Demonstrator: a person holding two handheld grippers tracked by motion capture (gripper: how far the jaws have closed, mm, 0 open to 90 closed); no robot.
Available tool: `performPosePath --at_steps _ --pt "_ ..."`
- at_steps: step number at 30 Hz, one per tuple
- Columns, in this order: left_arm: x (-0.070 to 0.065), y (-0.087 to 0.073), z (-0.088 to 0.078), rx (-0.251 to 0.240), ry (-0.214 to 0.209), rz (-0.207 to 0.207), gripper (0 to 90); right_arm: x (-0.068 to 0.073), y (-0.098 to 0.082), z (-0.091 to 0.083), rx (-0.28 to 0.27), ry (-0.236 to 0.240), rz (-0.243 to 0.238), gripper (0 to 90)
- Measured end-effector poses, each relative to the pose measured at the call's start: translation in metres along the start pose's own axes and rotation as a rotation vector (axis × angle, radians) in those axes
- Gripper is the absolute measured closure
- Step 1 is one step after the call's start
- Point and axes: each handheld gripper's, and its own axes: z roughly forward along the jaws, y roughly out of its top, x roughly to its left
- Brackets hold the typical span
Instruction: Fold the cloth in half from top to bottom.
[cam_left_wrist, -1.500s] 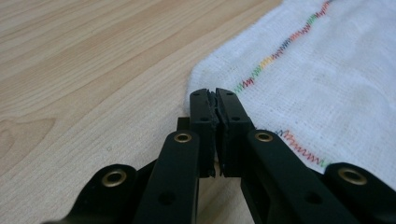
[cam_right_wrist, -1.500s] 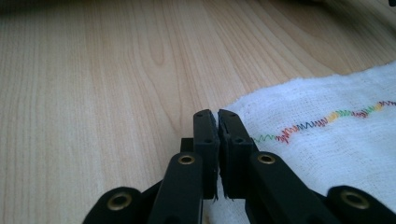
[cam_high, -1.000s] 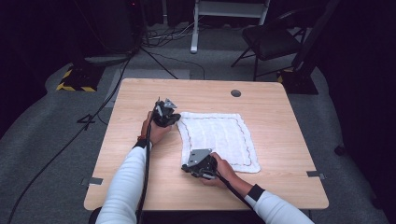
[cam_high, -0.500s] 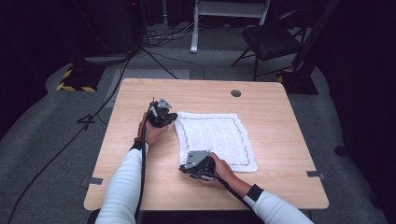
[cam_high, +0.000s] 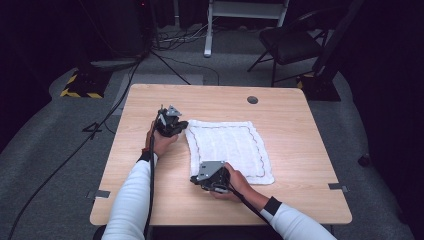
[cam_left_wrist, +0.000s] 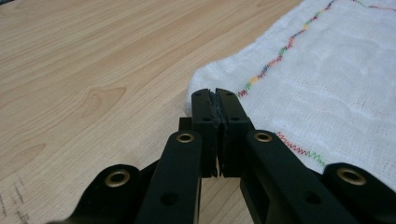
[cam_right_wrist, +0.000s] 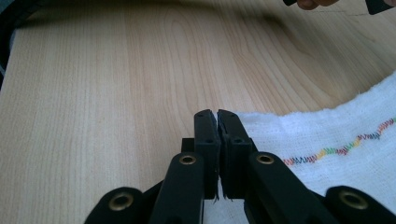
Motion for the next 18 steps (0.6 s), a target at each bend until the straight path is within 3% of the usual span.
performPosePath --at_steps 8,12,18 --pt "0.0 0.005 -0.004 -0.024 0.005 -0.004 87.4 -0.001 0.002 -0.008 -0.022 -0.017 0.005 87.5" --pt "-0.004 0.017 -0.005 -0.067 -0.001 -0.004 87.4 -0.004 -0.001 -0.021 -0.045 -0.04 0.024 87.5" --pt "-0.019 0.034 0.001 -0.088 0.002 0.035 87.4 -0.011 -0.005 -0.046 -0.087 -0.072 0.064 87.5"
